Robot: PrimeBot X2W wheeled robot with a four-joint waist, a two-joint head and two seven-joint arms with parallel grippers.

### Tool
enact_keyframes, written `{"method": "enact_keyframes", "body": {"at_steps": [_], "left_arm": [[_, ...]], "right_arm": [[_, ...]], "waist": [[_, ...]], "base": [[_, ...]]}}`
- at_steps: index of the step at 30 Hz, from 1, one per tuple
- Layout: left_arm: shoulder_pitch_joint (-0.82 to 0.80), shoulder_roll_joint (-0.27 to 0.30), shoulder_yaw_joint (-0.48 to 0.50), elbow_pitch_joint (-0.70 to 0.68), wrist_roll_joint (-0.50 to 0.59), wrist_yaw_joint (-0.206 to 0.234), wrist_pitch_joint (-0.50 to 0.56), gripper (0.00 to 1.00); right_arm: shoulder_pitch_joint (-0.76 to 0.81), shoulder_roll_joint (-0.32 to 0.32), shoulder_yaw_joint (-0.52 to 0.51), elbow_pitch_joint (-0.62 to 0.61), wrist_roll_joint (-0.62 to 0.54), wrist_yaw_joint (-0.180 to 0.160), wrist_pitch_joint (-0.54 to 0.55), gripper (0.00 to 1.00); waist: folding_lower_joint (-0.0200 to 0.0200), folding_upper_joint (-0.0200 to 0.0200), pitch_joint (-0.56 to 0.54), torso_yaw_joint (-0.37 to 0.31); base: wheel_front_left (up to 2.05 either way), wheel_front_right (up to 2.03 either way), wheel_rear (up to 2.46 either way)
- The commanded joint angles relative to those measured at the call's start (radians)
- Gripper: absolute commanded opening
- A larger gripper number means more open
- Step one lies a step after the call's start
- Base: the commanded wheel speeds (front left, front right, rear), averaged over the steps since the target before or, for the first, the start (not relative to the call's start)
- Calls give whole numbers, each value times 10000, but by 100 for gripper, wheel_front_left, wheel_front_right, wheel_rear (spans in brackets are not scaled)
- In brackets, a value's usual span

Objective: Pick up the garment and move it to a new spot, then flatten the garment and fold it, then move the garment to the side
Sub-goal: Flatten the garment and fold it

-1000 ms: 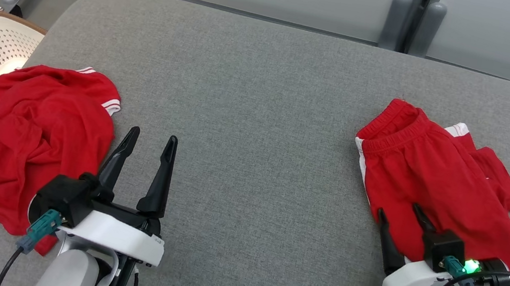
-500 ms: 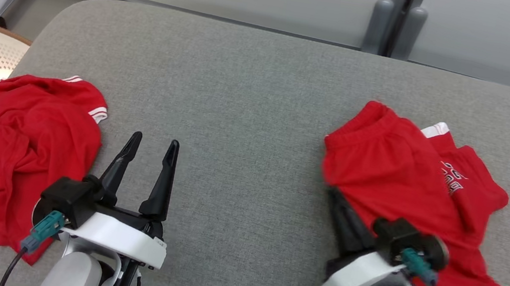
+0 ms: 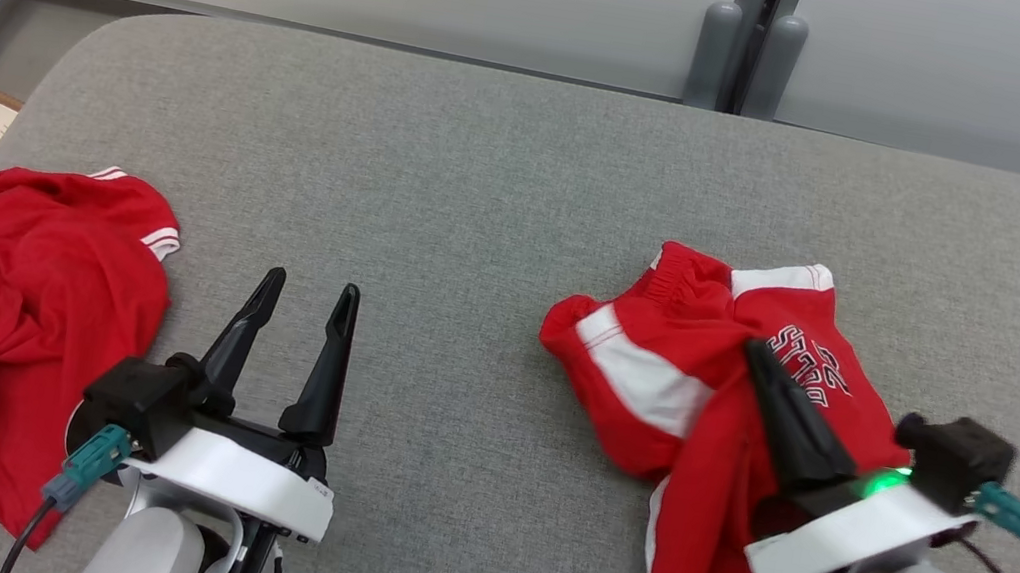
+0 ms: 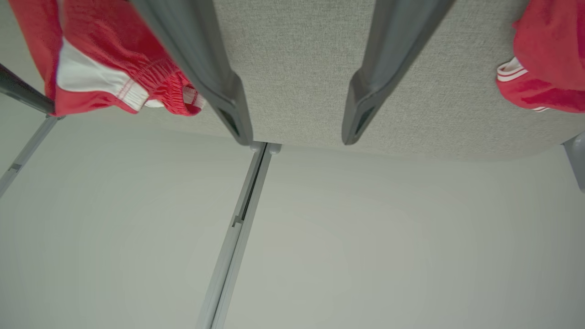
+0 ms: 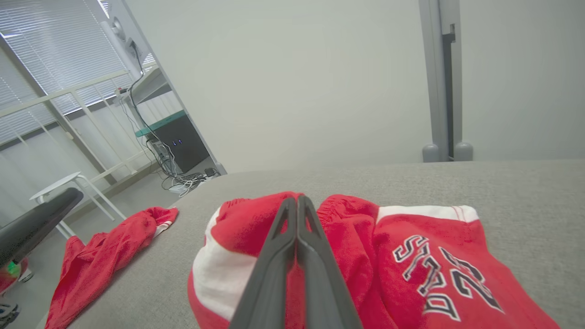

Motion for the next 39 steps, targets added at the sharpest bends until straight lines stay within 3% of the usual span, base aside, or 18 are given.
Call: {"method": "enact_keyframes", "body": {"at_steps": [1,3,4,5,8,9,11,14,20,25,31,39], "left_arm": [[-8,36,-4,-6,-42,49,-2,100],[-49,41,3,-12,-42,46,-2,100],[-87,36,-15,-1,-4,40,-2,100],[-134,27,-16,-3,12,32,-2,100],[-251,42,-18,20,41,6,-2,100],[-298,31,-77,28,68,-8,-2,100],[-345,36,-85,33,79,-11,-2,100],[-383,31,-66,38,118,-20,-2,100],[-281,40,35,57,189,-52,-2,100],[-131,39,112,70,225,-93,-2,100],[5,39,131,63,201,-88,-2,100],[161,37,49,31,134,-58,-2,100]], "right_arm": [[72,-191,-331,262,352,3,27,0],[-48,-610,-577,733,329,1,192,0],[-158,-737,-719,1067,294,0,259,39],[-274,-692,-896,1390,411,0,357,100],[-913,-770,-1488,2768,-451,1,250,100],[-1308,-434,-2315,3749,-1167,4,122,100],[-1497,179,-2727,4009,-1489,3,47,100],[-1315,311,-3188,3862,-2130,-8,-36,100],[190,889,-4169,1553,-3296,1,-15,100],[1742,965,-3917,-552,-4439,1,-13,100],[2898,737,-3400,-1690,-5172,0,-14,100],[3898,455,-2853,-2233,-5430,1,-15,100]], "waist": [[0,0,57,-35],[0,0,152,-115],[0,0,209,-163],[0,0,259,-218],[0,0,404,-387],[0,0,479,-500],[0,0,527,-615],[0,0,532,-801],[0,0,325,-1124],[0,0,41,-1317],[0,0,-255,-1404],[0,0,-483,-1313]], "base": [[0,0,0],[0,0,0],[0,0,0],[0,0,0],[0,0,0],[0,0,0],[0,0,0],[0,0,0],[0,0,0],[0,0,0],[0,0,0],[0,0,0]]}}
